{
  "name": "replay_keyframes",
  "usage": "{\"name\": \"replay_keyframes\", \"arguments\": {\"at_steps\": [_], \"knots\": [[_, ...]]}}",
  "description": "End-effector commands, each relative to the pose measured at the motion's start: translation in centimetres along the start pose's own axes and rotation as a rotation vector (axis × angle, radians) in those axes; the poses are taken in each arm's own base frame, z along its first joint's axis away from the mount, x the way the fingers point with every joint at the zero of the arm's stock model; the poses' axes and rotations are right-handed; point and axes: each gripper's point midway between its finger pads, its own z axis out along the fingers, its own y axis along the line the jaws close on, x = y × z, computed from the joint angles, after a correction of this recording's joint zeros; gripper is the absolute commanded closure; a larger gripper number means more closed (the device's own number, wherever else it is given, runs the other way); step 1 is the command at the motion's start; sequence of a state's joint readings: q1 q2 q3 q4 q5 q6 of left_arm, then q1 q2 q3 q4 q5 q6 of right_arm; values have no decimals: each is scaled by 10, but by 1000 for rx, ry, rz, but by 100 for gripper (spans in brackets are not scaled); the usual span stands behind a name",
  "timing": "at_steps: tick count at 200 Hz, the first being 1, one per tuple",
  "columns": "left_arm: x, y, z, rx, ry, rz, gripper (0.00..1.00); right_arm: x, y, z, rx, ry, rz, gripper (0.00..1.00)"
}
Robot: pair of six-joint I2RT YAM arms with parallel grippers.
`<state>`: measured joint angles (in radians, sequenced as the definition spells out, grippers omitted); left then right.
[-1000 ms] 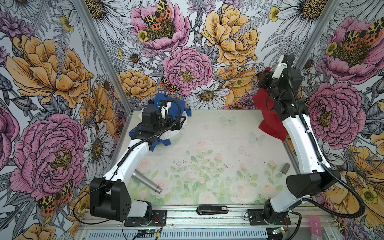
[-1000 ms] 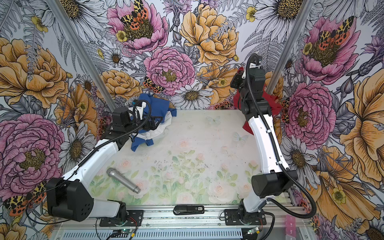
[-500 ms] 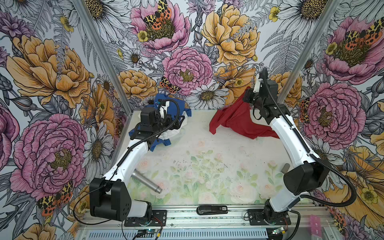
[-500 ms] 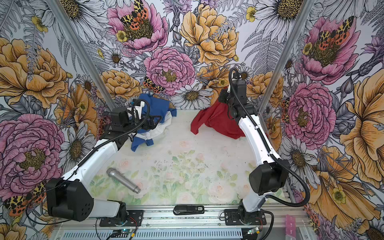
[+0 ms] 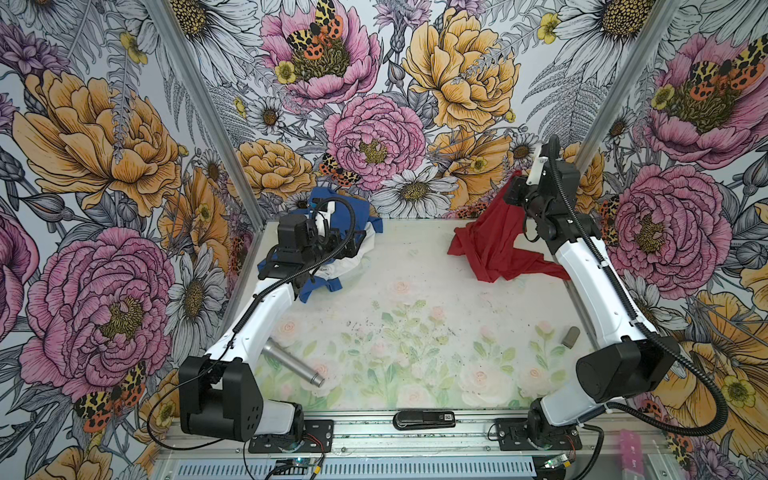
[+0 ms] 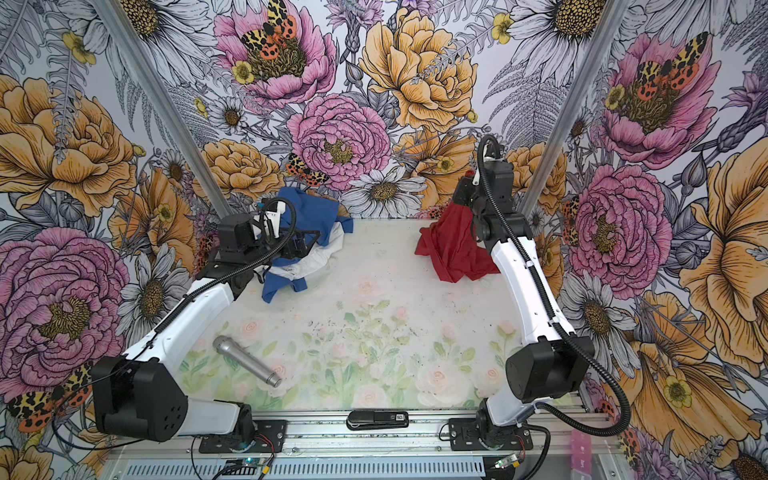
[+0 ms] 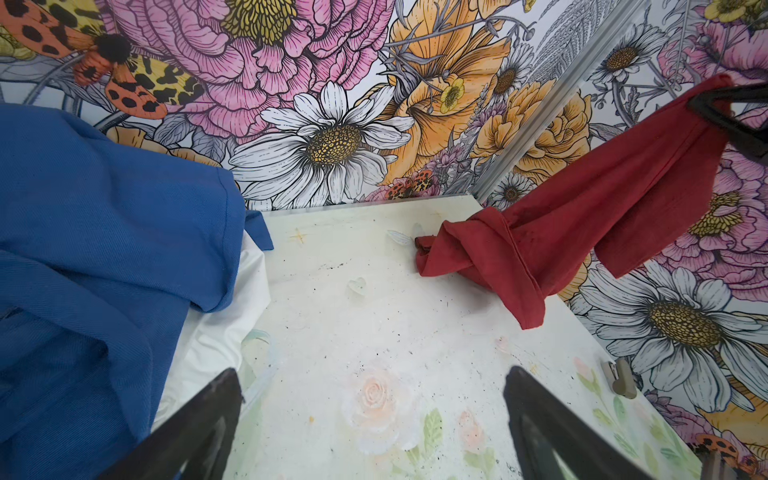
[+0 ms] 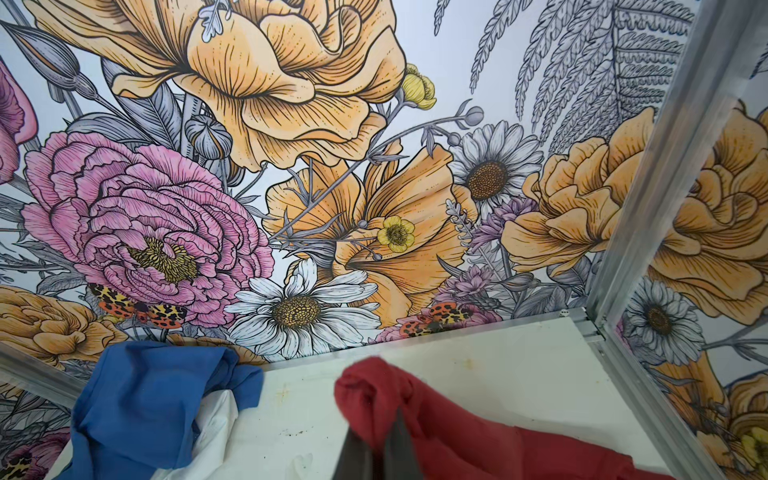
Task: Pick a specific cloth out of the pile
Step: 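Lift the red cloth with the right gripper while the left arm withdraws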
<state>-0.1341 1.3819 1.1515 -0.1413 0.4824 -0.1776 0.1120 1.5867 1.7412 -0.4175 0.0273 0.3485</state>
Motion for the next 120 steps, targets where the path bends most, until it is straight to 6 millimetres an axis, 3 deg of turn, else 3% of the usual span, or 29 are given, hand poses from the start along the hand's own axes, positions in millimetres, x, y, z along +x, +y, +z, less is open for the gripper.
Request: {"name": "replay_keyframes", "arguments": {"at_steps": [1, 53, 71, 94, 120], "knots": [[-7, 2, -5, 20, -27, -11, 1, -18, 41, 4, -167, -40, 12, 100], [-12, 15, -11, 3, -52, -32, 1, -43, 140, 6, -431, -69, 36, 100], [-12, 16, -12, 0, -53, -33, 1, -52, 164, 6, -493, -83, 57, 100], [-13, 17, -13, -3, -55, -34, 1, -57, 159, 9, -441, -110, 61, 100], [-13, 17, -14, -4, -58, -35, 1, -44, 123, 11, -289, -110, 5, 100]]}}
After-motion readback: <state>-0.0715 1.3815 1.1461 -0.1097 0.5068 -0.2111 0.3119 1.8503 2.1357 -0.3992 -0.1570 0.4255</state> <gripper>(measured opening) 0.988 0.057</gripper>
